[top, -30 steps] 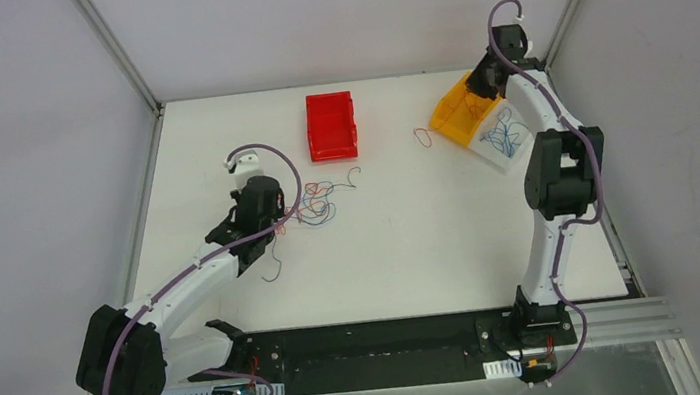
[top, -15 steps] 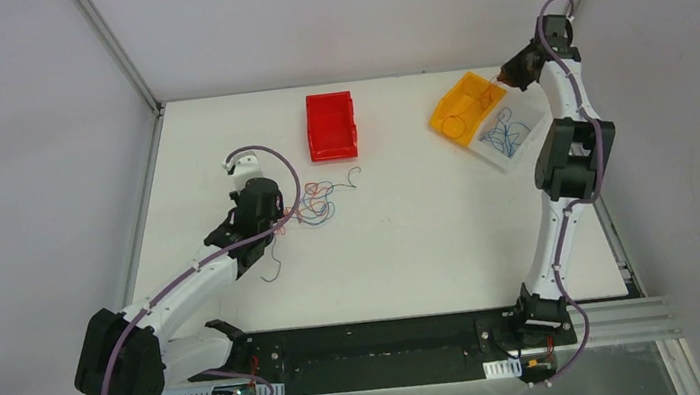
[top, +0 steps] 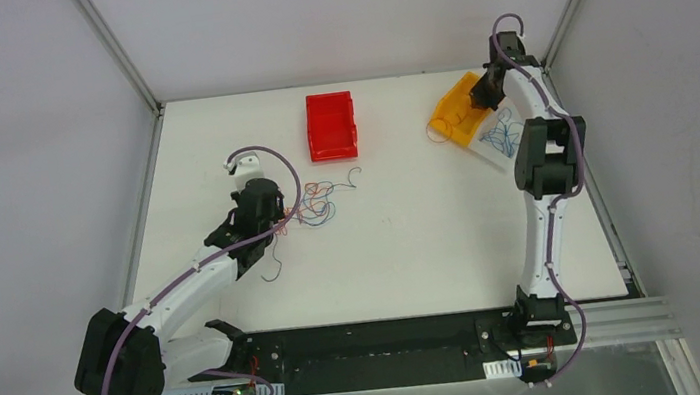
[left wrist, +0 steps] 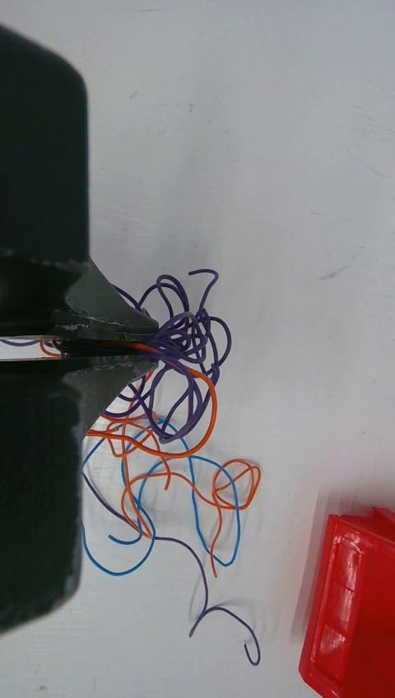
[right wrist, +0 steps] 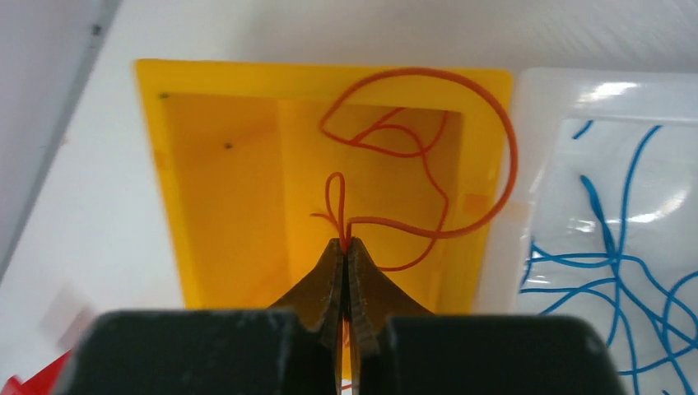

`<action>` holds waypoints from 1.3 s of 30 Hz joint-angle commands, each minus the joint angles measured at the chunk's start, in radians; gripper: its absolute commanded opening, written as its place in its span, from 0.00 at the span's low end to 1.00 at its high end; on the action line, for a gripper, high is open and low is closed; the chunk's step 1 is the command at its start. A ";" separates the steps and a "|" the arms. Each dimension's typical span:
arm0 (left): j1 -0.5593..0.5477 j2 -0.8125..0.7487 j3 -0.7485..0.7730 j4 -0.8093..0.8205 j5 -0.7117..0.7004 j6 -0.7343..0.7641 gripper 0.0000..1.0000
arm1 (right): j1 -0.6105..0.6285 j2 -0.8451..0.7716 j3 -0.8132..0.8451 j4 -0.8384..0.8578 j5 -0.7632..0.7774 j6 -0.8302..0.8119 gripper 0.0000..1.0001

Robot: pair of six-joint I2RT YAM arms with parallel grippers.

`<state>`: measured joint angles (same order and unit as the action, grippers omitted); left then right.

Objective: Untangle the cables

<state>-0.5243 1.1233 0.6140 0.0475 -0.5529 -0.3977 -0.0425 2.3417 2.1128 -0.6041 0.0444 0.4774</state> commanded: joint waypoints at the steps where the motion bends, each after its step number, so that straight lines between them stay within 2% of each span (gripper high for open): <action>1: -0.008 -0.026 -0.003 0.032 0.004 0.026 0.00 | -0.012 -0.002 -0.036 -0.078 0.081 0.006 0.00; 4: -0.008 -0.030 -0.005 0.032 0.005 0.026 0.00 | 0.007 -0.083 -0.187 -0.004 0.073 0.015 0.00; 8: -0.008 -0.033 -0.005 0.032 0.013 0.026 0.00 | 0.067 -0.162 -0.322 0.020 0.154 0.012 0.00; 14: -0.008 -0.041 -0.008 0.032 0.019 0.023 0.00 | 0.093 -0.208 -0.416 0.004 0.161 0.039 0.00; 23: -0.009 -0.044 -0.010 0.032 0.017 0.025 0.00 | 0.163 -0.367 -0.564 0.047 0.133 0.050 0.00; 27: -0.009 -0.045 -0.010 0.032 0.016 0.025 0.00 | 0.164 -0.398 -0.558 0.049 0.158 0.035 0.00; 39: -0.009 -0.043 -0.010 0.032 0.010 0.030 0.00 | 0.147 -0.309 -0.313 -0.067 0.265 -0.046 0.03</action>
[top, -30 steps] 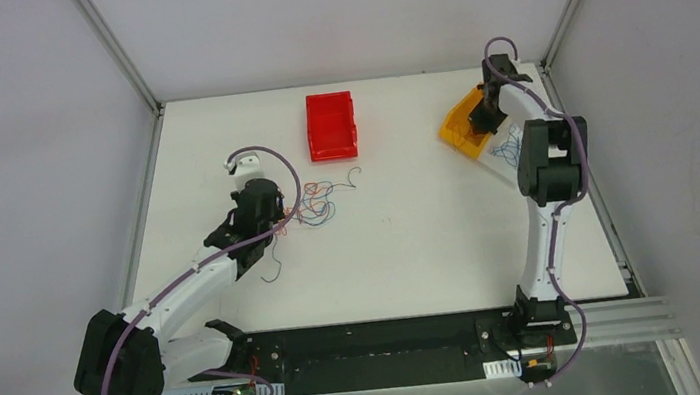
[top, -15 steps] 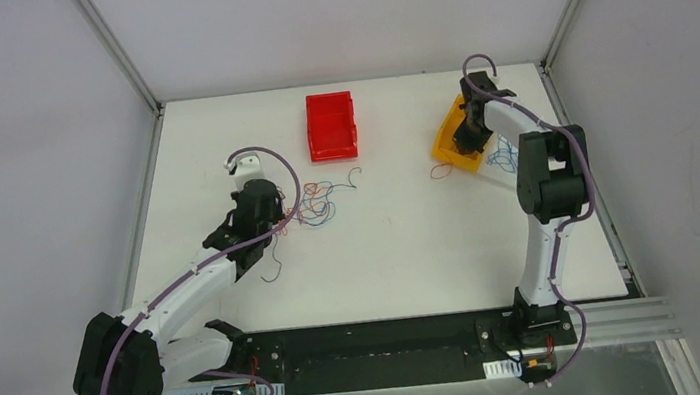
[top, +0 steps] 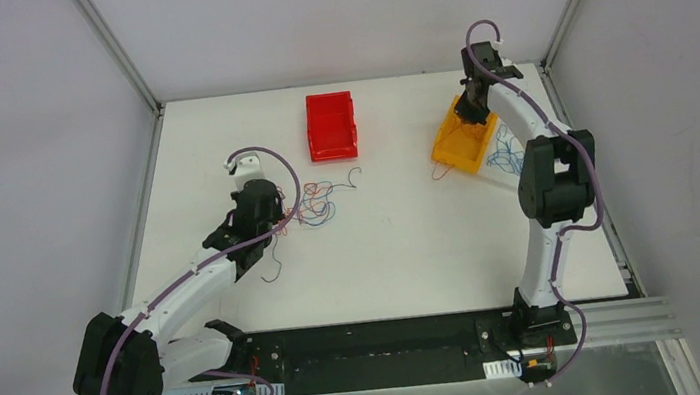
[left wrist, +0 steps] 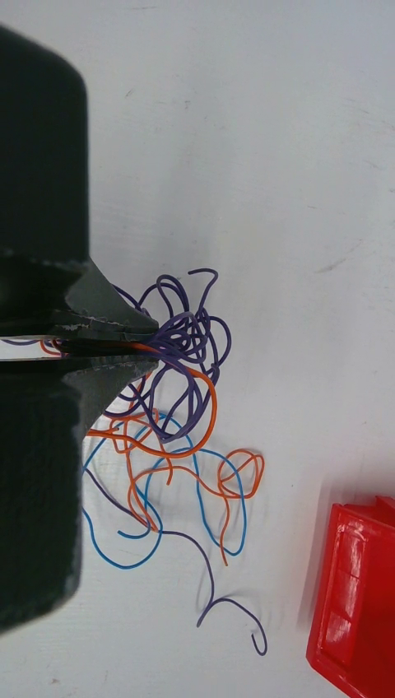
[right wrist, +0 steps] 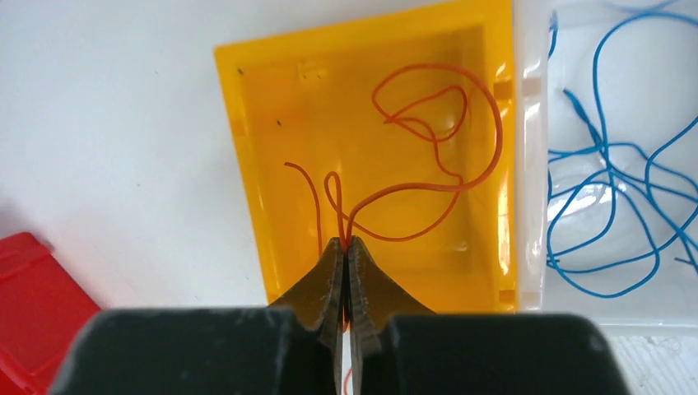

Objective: Untangle the cables

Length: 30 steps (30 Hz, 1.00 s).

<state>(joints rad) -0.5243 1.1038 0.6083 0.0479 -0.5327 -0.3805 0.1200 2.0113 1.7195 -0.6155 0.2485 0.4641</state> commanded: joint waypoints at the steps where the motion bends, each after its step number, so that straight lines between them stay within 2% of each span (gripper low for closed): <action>1: -0.009 -0.023 -0.003 0.032 -0.010 0.012 0.00 | -0.022 0.029 0.095 -0.059 0.050 -0.038 0.05; 2: -0.009 -0.021 -0.003 0.032 -0.008 0.012 0.00 | -0.027 0.034 0.110 -0.065 0.035 -0.042 0.11; 4: -0.009 -0.019 -0.002 0.032 -0.007 0.012 0.00 | -0.032 0.038 0.131 -0.072 0.017 -0.056 0.30; 5: -0.010 -0.018 -0.001 0.032 -0.007 0.013 0.00 | -0.033 0.033 0.133 -0.073 0.014 -0.061 0.37; 8: -0.009 -0.020 -0.001 0.032 -0.007 0.014 0.00 | -0.031 -0.012 0.109 -0.055 -0.002 -0.075 0.50; 13: -0.009 -0.019 -0.001 0.032 -0.003 0.014 0.00 | -0.010 -0.105 0.033 -0.034 -0.036 -0.106 0.60; 17: -0.009 -0.024 -0.003 0.032 0.003 0.014 0.00 | 0.024 -0.185 -0.059 -0.027 -0.059 -0.122 0.61; 25: -0.009 -0.032 -0.006 0.032 0.010 0.012 0.00 | 0.098 -0.405 -0.408 0.101 -0.060 -0.149 0.63; 30: -0.009 -0.031 -0.007 0.032 0.010 0.012 0.00 | 0.139 -0.480 -0.585 0.175 -0.037 -0.116 0.72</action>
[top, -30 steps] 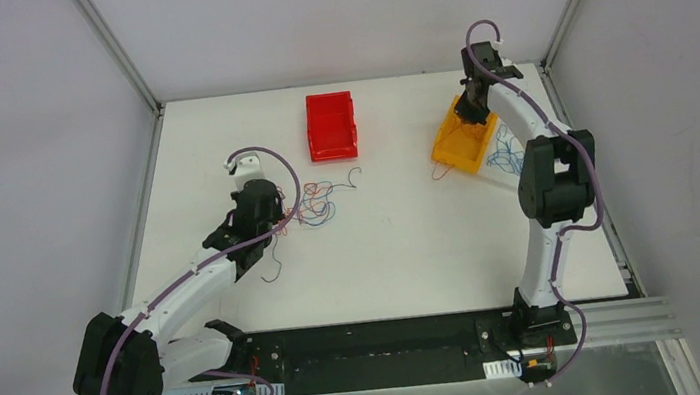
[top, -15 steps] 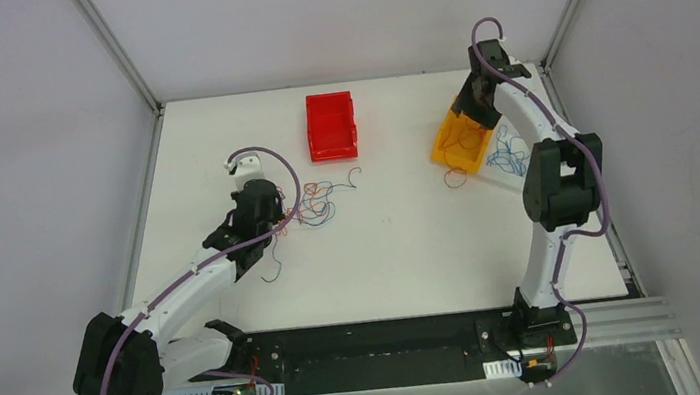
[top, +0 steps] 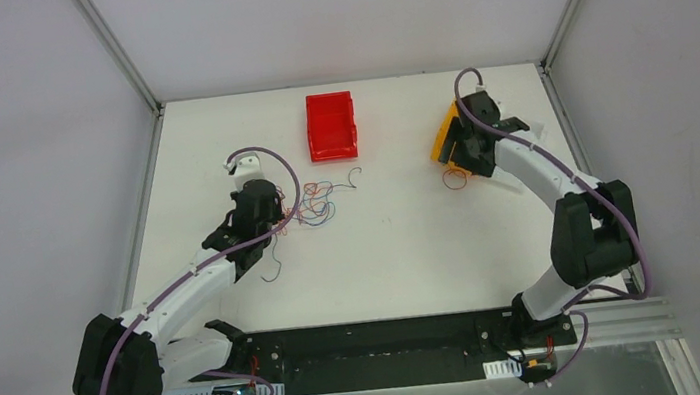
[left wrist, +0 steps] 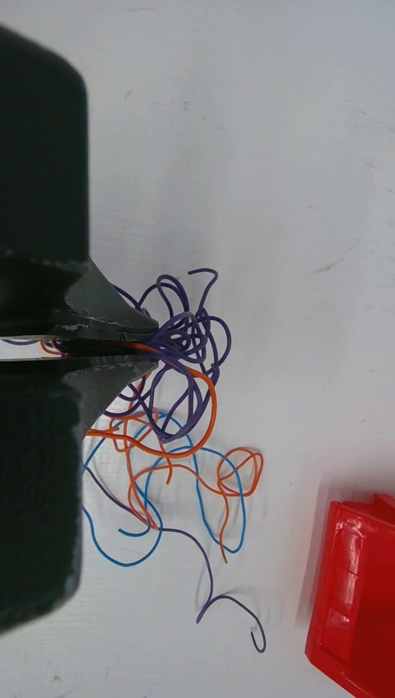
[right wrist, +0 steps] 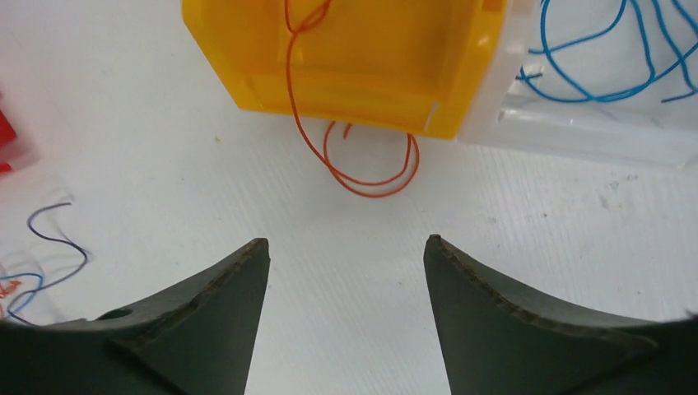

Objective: Untangle the cables

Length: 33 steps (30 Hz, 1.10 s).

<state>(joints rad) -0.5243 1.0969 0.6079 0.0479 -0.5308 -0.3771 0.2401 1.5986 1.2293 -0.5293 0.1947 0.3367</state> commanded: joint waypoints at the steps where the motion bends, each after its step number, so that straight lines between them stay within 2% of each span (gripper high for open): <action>1: -0.009 -0.025 -0.006 0.032 0.009 0.008 0.00 | 0.019 -0.071 -0.118 0.098 0.028 0.021 0.74; 8: -0.009 -0.025 -0.007 0.033 0.015 0.007 0.00 | 0.016 -0.032 -0.177 0.159 0.101 0.109 0.77; 13: -0.009 -0.031 -0.010 0.033 0.014 0.009 0.00 | 0.011 0.031 -0.197 0.243 0.095 0.159 0.77; 23: -0.009 -0.033 -0.010 0.033 0.014 0.009 0.00 | 0.013 0.177 -0.153 0.243 0.162 0.202 0.70; 25: -0.009 -0.033 -0.010 0.033 0.014 0.010 0.00 | 0.016 0.200 -0.144 0.238 0.166 0.201 0.57; 27: -0.009 -0.035 -0.010 0.033 0.013 0.010 0.00 | 0.021 0.212 -0.133 0.236 0.159 0.187 0.36; 29: -0.010 -0.035 -0.010 0.033 0.012 0.010 0.00 | 0.031 0.226 -0.116 0.219 0.165 0.180 0.23; 31: -0.009 -0.038 -0.010 0.033 0.011 0.011 0.00 | 0.034 0.237 -0.105 0.205 0.163 0.177 0.01; 33: -0.009 -0.040 -0.010 0.033 0.008 0.013 0.00 | 0.036 0.237 -0.105 0.208 0.148 0.175 0.00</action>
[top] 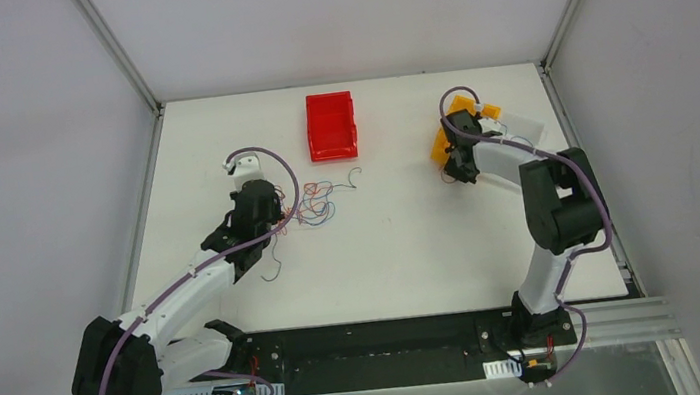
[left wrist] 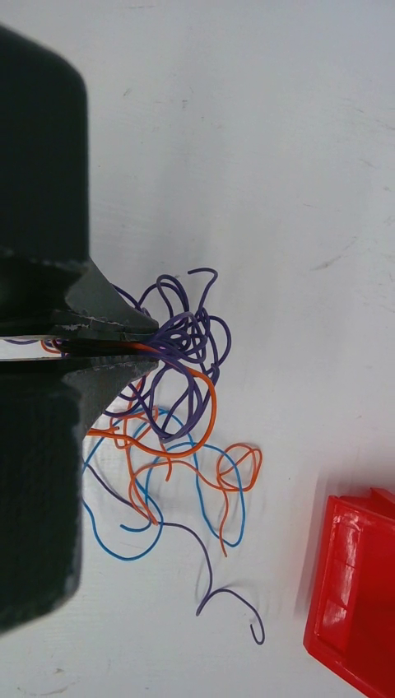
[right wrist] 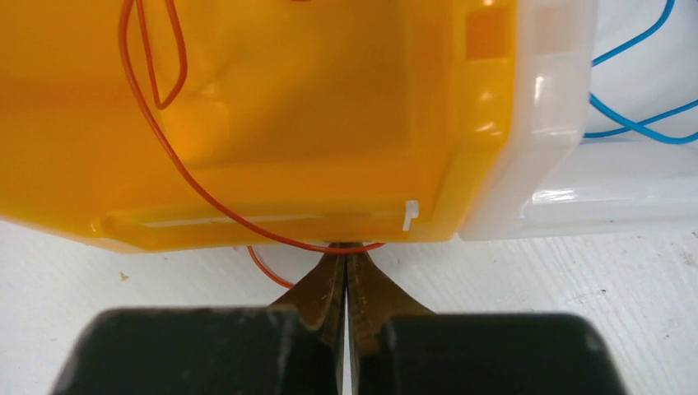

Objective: Untangle the cables

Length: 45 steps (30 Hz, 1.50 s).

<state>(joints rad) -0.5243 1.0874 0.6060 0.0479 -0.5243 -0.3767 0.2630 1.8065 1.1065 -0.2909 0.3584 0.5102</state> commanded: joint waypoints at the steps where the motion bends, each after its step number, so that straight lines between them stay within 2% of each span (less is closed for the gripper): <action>1: -0.009 -0.033 -0.009 0.032 0.001 0.013 0.00 | 0.013 0.025 0.019 -0.029 -0.026 -0.003 0.00; 12: -0.009 -0.023 -0.006 0.033 0.004 0.013 0.00 | 0.004 -0.165 0.102 -0.127 -0.158 -0.044 0.00; 20: -0.009 -0.019 -0.006 0.033 0.004 0.013 0.00 | -0.060 -0.186 0.219 -0.184 -0.195 -0.062 0.00; 21: -0.009 -0.020 -0.006 0.033 0.003 0.013 0.00 | -0.062 -0.181 0.228 -0.195 -0.192 -0.067 0.10; 23: -0.010 -0.021 -0.006 0.033 0.003 0.013 0.00 | -0.060 -0.184 0.222 -0.197 -0.191 -0.079 0.44; 24: -0.009 -0.021 -0.006 0.033 0.001 0.013 0.00 | -0.055 -0.188 0.201 -0.179 -0.195 -0.090 0.56; 25: -0.009 -0.021 -0.006 0.033 0.001 0.013 0.00 | -0.049 -0.193 0.181 -0.165 -0.196 -0.102 0.62; 26: -0.009 -0.022 -0.006 0.033 0.001 0.013 0.00 | -0.041 -0.195 0.164 -0.157 -0.189 -0.116 0.64; 33: -0.009 -0.012 -0.005 0.036 0.012 0.012 0.00 | 0.012 -0.118 0.125 -0.127 -0.154 -0.210 0.60; 42: -0.009 -0.009 -0.003 0.036 0.006 0.014 0.00 | 0.050 0.047 0.249 -0.178 -0.013 -0.266 0.58; 45: -0.009 -0.011 -0.005 0.036 0.007 0.013 0.00 | 0.056 0.076 0.265 -0.189 0.000 -0.273 0.50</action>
<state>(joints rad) -0.5243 1.0790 0.6060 0.0479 -0.5243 -0.3759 0.3077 1.8648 1.3102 -0.4469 0.2817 0.2718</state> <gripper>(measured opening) 0.049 0.550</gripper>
